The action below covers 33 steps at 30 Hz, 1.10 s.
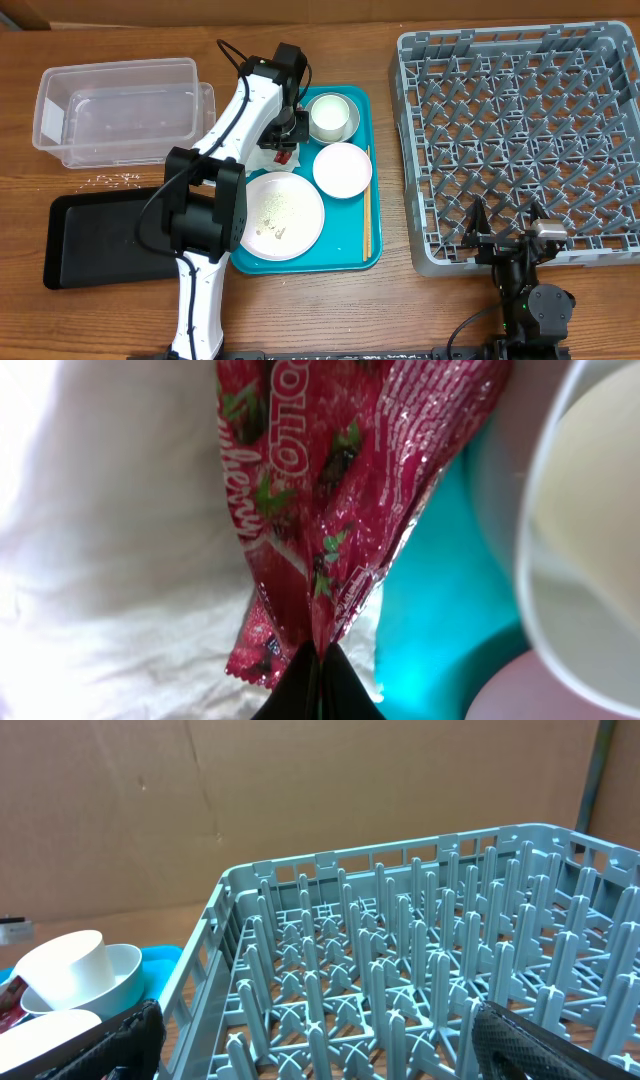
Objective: Sort waste into correct bins and load items into the dishwasher
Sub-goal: 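Carry the red wrapper left and drop it into the clear bin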
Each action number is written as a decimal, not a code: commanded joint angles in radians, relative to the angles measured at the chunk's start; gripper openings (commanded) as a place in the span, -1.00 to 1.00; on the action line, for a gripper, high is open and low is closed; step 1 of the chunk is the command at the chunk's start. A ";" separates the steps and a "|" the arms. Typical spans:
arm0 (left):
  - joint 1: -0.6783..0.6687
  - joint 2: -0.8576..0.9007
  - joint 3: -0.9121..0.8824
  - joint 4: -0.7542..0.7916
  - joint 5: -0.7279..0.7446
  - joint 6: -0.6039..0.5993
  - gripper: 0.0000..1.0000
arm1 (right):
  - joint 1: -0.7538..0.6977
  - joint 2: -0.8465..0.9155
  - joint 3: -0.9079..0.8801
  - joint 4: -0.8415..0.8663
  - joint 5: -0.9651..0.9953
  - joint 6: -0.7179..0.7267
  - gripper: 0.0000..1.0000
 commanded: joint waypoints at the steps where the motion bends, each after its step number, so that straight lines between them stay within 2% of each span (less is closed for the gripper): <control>1: -0.006 0.016 0.060 -0.045 0.007 -0.005 -0.92 | -0.003 -0.010 -0.010 0.006 -0.005 -0.003 1.00; 13: -0.005 0.016 0.401 -0.311 0.040 -0.005 -0.92 | -0.003 -0.010 -0.010 0.006 -0.005 -0.003 0.99; 21: 0.075 0.015 0.561 -0.392 -0.058 -0.026 -0.92 | -0.003 -0.010 -0.010 0.006 -0.005 -0.003 1.00; 27: 0.257 0.014 0.658 -0.443 -0.060 -0.275 -0.92 | -0.003 -0.010 -0.010 0.006 -0.005 -0.003 1.00; 30: 0.360 0.014 0.659 -0.459 -0.042 -0.452 -0.92 | -0.003 -0.010 -0.010 0.006 -0.005 -0.003 1.00; 31: 0.406 0.016 0.657 -0.477 -0.034 -0.545 -0.92 | -0.003 -0.010 -0.010 0.006 -0.005 -0.003 1.00; 33: 0.459 0.016 0.656 -0.496 -0.030 -0.642 -0.91 | -0.003 -0.010 -0.010 0.006 -0.005 -0.003 0.99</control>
